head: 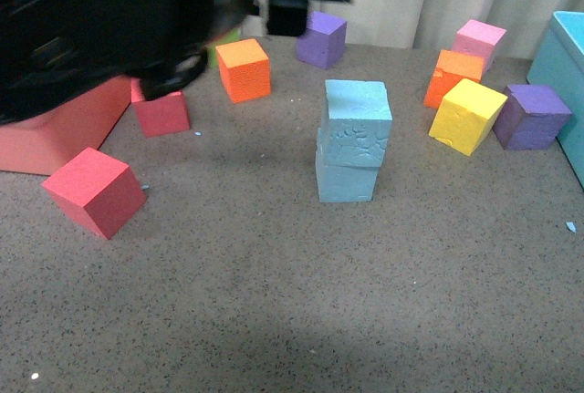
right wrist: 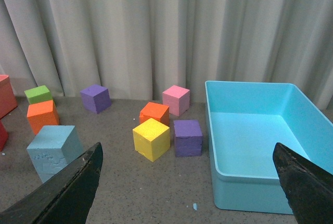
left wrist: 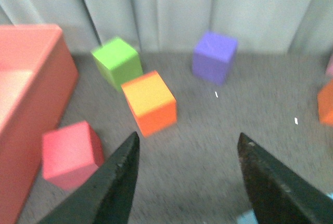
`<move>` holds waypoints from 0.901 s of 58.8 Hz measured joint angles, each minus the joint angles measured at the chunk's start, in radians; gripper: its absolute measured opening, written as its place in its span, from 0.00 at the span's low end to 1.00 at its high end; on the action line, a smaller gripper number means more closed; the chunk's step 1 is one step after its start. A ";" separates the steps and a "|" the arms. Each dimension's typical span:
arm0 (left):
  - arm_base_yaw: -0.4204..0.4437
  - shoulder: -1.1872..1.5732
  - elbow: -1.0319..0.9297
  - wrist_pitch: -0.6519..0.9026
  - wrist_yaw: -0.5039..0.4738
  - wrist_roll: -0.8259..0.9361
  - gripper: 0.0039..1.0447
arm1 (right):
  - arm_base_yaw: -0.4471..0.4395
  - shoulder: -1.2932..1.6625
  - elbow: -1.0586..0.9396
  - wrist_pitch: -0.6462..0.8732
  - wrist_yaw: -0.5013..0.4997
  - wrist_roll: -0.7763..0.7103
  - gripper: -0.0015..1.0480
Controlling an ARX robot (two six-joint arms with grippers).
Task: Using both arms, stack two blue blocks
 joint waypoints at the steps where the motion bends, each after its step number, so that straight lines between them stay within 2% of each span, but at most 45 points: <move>1: 0.015 -0.025 -0.053 0.100 0.010 0.008 0.45 | 0.000 0.000 0.000 0.000 0.000 0.000 0.91; 2: 0.031 -0.051 -0.098 0.175 0.022 0.019 0.41 | 0.000 0.000 0.000 0.000 0.000 0.000 0.91; 6: 0.074 -0.143 -0.211 0.280 0.051 0.037 0.31 | 0.000 0.000 0.000 0.000 -0.001 0.000 0.91; 16: 0.163 -0.288 -0.459 0.375 0.146 0.052 0.03 | 0.000 0.000 0.000 0.000 -0.003 0.000 0.91; 26: 0.244 -0.431 -0.624 0.370 0.232 0.063 0.03 | 0.000 0.000 0.000 0.000 -0.002 0.000 0.91; 53: 0.381 -0.800 -0.812 0.187 0.365 0.067 0.03 | 0.000 0.000 0.000 0.000 -0.002 0.000 0.91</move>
